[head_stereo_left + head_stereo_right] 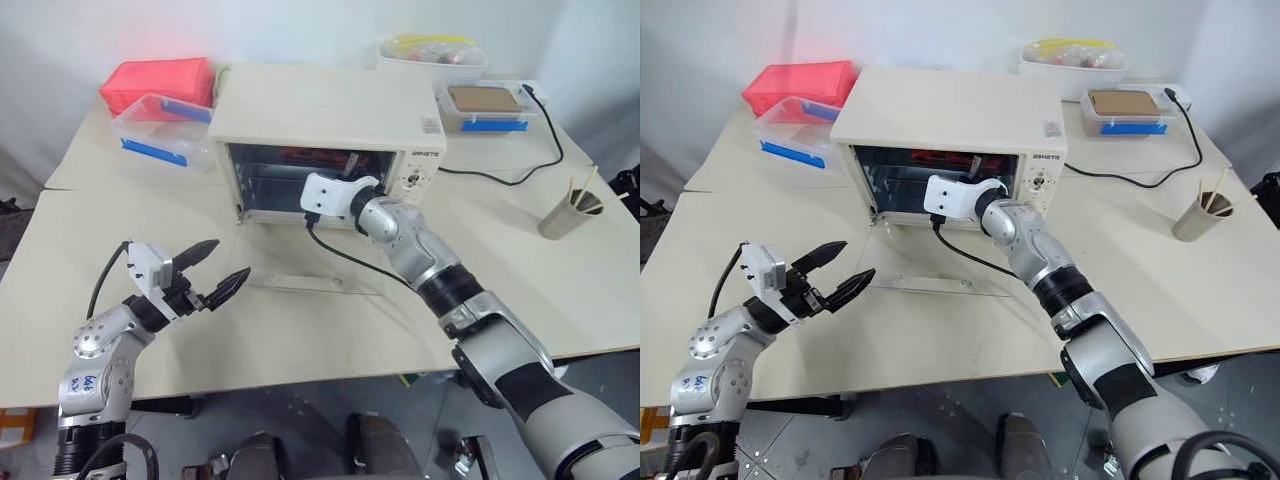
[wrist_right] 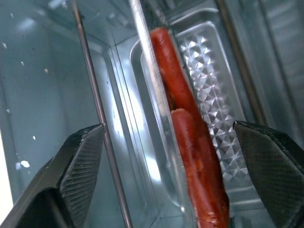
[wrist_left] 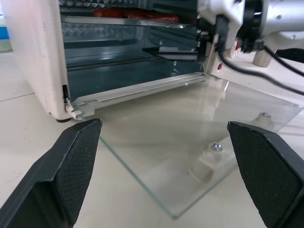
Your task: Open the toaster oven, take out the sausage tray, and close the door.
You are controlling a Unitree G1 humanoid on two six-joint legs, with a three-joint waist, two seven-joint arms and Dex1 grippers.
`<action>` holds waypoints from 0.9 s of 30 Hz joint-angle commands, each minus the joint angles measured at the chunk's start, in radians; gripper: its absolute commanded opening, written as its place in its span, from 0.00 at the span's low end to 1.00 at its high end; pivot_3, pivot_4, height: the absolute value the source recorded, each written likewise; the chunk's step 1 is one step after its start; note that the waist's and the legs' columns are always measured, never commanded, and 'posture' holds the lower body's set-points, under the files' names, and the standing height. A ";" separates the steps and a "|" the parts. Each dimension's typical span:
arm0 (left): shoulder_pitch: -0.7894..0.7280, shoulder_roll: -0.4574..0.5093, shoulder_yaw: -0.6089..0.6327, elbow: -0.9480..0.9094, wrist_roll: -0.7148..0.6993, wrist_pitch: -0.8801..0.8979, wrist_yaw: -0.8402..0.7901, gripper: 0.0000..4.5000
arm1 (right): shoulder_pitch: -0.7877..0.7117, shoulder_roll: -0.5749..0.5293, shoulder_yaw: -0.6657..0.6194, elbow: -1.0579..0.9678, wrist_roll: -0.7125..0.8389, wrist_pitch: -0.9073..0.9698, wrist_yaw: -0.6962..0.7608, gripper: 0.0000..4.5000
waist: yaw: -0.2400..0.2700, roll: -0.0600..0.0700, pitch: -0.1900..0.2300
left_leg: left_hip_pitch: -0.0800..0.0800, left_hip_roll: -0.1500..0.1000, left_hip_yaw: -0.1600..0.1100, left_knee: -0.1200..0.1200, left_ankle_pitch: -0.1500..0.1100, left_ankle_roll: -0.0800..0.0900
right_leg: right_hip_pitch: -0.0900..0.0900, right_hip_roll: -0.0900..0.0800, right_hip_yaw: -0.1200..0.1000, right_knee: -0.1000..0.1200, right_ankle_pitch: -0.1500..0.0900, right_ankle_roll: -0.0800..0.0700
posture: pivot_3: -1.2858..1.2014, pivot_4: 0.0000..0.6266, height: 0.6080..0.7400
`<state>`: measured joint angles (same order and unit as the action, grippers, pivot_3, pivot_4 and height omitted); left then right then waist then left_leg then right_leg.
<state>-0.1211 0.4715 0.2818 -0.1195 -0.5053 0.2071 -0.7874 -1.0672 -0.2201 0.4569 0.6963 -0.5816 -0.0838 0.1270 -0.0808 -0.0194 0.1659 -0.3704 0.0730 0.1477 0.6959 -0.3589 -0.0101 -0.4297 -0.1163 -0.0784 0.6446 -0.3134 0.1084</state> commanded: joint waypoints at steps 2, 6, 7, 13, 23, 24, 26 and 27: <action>-0.022 0.001 -0.004 -0.027 -0.015 -0.014 0.004 1.00 | -0.041 0.008 -0.001 0.027 -0.023 -0.051 -0.059 0.64 | -0.006 0.000 0.000 | 0.000 0.000 0.000 0.000 0.000 0.000 | 0.000 0.000 0.000 0.000 0.000 0.000 | 0.52 0.24 1.00; -0.053 0.003 -0.007 0.003 -0.014 -0.017 -0.001 1.00 | -0.059 0.012 0.003 0.065 -0.046 -0.049 -0.092 0.32 | -0.007 0.000 0.000 | 0.000 0.000 0.000 -0.001 0.000 0.000 | 0.000 0.000 0.000 0.000 0.000 0.000 | 0.52 0.24 1.00; -0.062 0.003 -0.012 0.010 -0.013 -0.019 -0.007 1.00 | -0.065 0.012 0.002 0.071 -0.052 -0.049 -0.102 0.25 | -0.007 0.000 0.000 | 0.000 0.000 0.000 -0.001 0.000 0.000 | 0.000 0.000 0.000 0.000 0.000 0.000 | 0.52 0.24 1.00; -0.153 -0.007 -0.051 0.087 -0.006 -0.043 -0.050 1.00 | -0.098 0.009 0.004 0.103 -0.077 -0.056 -0.123 0.00 | -0.007 0.000 0.000 | 0.000 0.000 0.000 0.000 0.000 0.000 | 0.000 0.000 0.000 0.000 0.000 0.000 | 0.52 0.24 1.00; -0.514 0.028 -0.032 0.354 -0.066 -0.018 -0.166 1.00 | -0.101 -0.019 -0.002 0.031 -0.088 -0.078 -0.084 0.00 | -0.007 0.001 0.000 | -0.001 0.000 0.000 0.000 0.001 -0.001 | 0.000 0.001 -0.001 0.000 0.000 0.000 | 0.52 0.24 1.00; -0.554 0.039 -0.029 0.387 -0.075 -0.003 -0.184 1.00 | -0.098 -0.023 -0.002 0.017 -0.089 -0.081 -0.076 0.00 | -0.008 0.001 0.001 | -0.001 0.000 0.000 0.000 0.001 -0.001 | -0.001 0.000 -0.001 0.000 0.000 0.000 | 0.52 0.24 1.00; -0.621 0.059 -0.030 0.457 -0.074 0.006 -0.224 1.00 | -0.086 -0.033 0.000 -0.021 -0.092 -0.089 -0.056 0.00 | -0.010 0.001 0.001 | -0.002 0.000 0.000 -0.001 0.001 -0.001 | -0.002 0.001 -0.001 -0.001 0.000 0.000 | 0.52 0.24 1.00; -0.642 0.065 -0.032 0.486 -0.072 0.008 -0.243 1.00 | -0.080 -0.037 0.001 -0.037 -0.094 -0.090 -0.049 0.00 | -0.012 0.001 0.001 | -0.002 -0.001 0.000 -0.002 0.001 -0.001 | -0.002 0.001 -0.001 0.000 0.000 0.000 | 0.52 0.24 1.00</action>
<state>-0.7317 0.5223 0.2332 0.3361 -0.5577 0.2133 -0.9953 -1.1208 -0.2410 0.4876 0.7645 -0.6847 -0.1519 0.0960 -0.0925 -0.0181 0.1669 -0.3727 0.0724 0.1477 0.6930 -0.3583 -0.0108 -0.4328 -0.1154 -0.0798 0.6436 -0.3134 0.1085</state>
